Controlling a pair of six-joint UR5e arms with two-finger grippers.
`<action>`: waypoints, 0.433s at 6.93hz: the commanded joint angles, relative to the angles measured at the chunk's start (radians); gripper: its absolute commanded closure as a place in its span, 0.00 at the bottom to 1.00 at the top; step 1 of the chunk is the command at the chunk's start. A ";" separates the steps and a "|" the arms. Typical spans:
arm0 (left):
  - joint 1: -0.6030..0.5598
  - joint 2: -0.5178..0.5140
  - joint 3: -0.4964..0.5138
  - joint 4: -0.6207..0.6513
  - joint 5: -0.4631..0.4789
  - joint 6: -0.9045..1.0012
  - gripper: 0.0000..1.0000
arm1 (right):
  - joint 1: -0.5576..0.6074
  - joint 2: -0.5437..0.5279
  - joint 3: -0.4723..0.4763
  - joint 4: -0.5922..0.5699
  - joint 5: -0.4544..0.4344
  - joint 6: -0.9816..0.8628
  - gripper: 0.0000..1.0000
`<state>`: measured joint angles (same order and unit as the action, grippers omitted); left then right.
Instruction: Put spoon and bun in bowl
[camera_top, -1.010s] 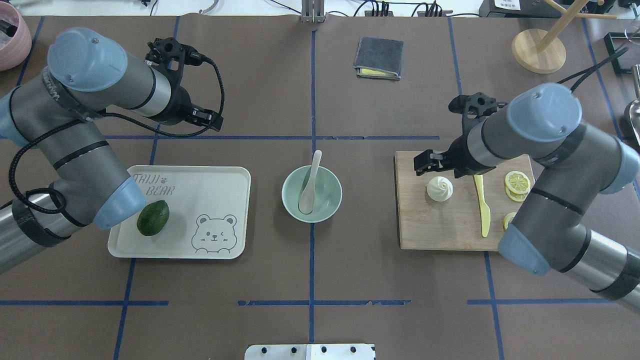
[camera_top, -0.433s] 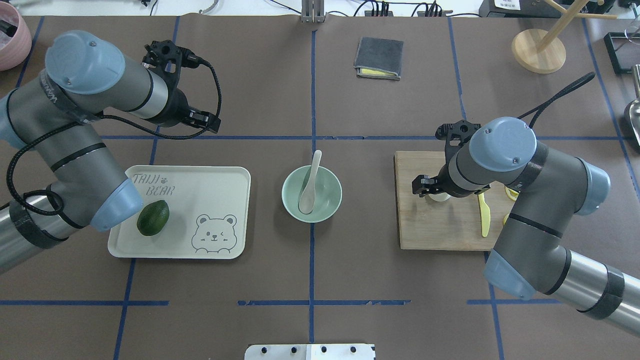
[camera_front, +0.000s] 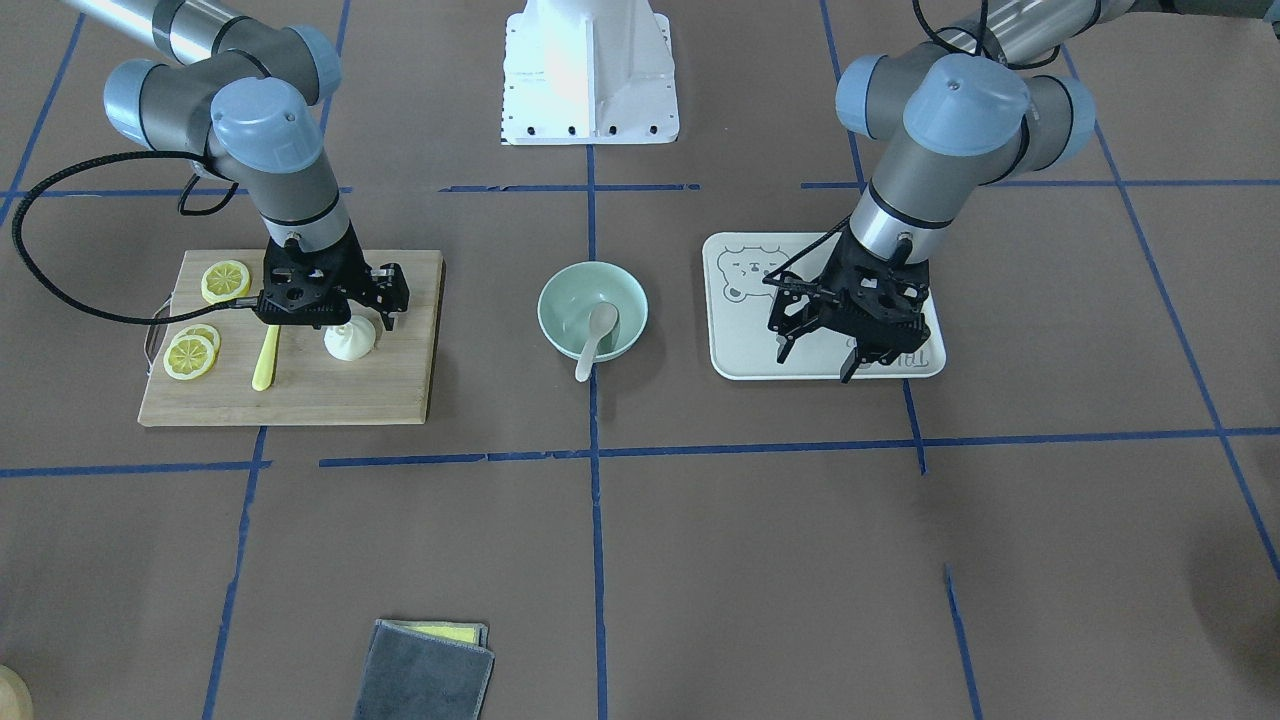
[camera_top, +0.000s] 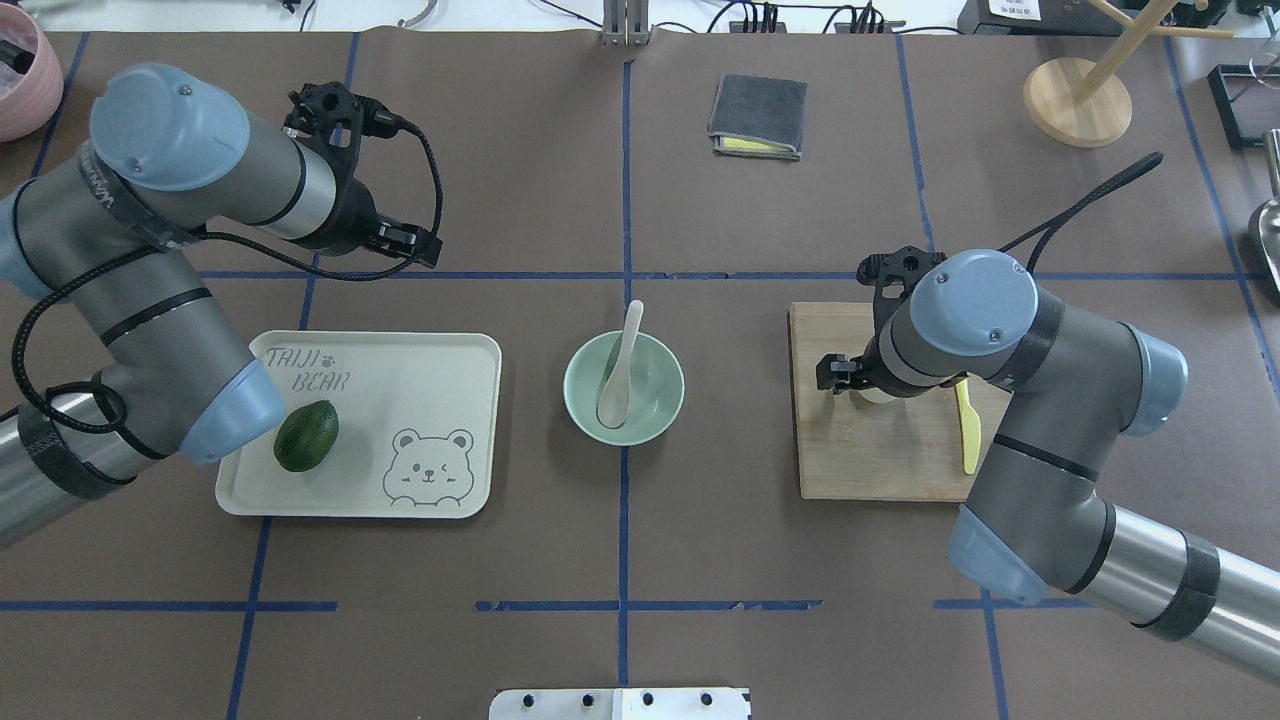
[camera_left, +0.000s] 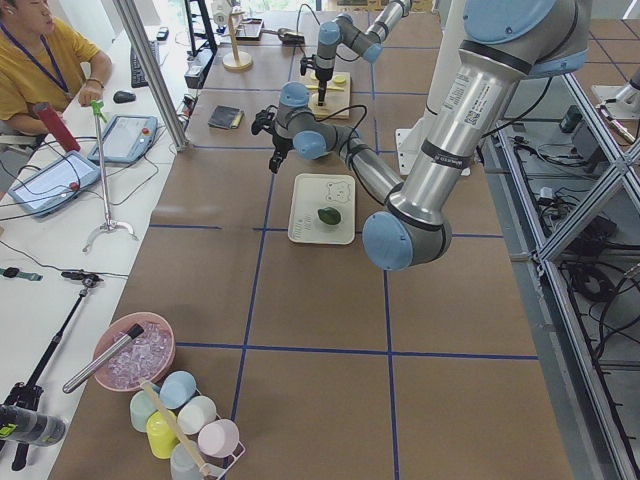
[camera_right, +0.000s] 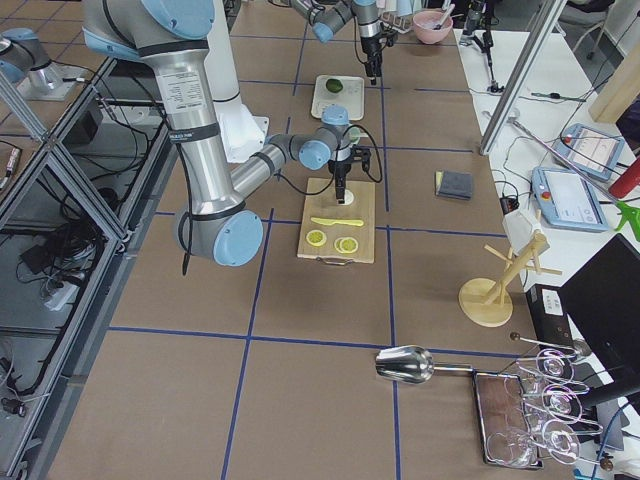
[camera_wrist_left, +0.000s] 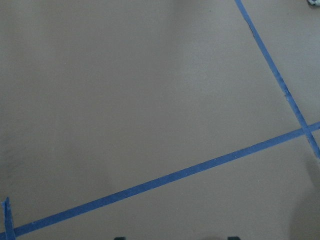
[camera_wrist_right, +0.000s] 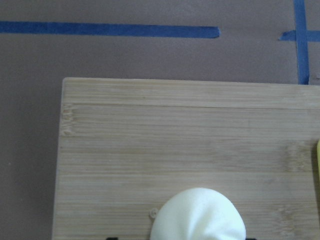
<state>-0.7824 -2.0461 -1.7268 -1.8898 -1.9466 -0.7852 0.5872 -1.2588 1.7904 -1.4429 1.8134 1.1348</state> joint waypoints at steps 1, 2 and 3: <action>0.000 0.001 0.001 0.000 0.002 0.000 0.25 | 0.014 0.001 0.004 -0.004 -0.011 -0.001 0.38; 0.000 0.000 0.001 0.000 0.002 0.000 0.25 | 0.019 -0.007 0.007 -0.004 -0.023 -0.001 0.57; 0.000 0.000 0.000 0.000 0.002 0.000 0.24 | 0.020 -0.007 0.007 -0.005 -0.025 -0.001 0.74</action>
<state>-0.7824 -2.0457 -1.7263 -1.8899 -1.9453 -0.7854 0.6033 -1.2627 1.7962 -1.4465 1.7944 1.1337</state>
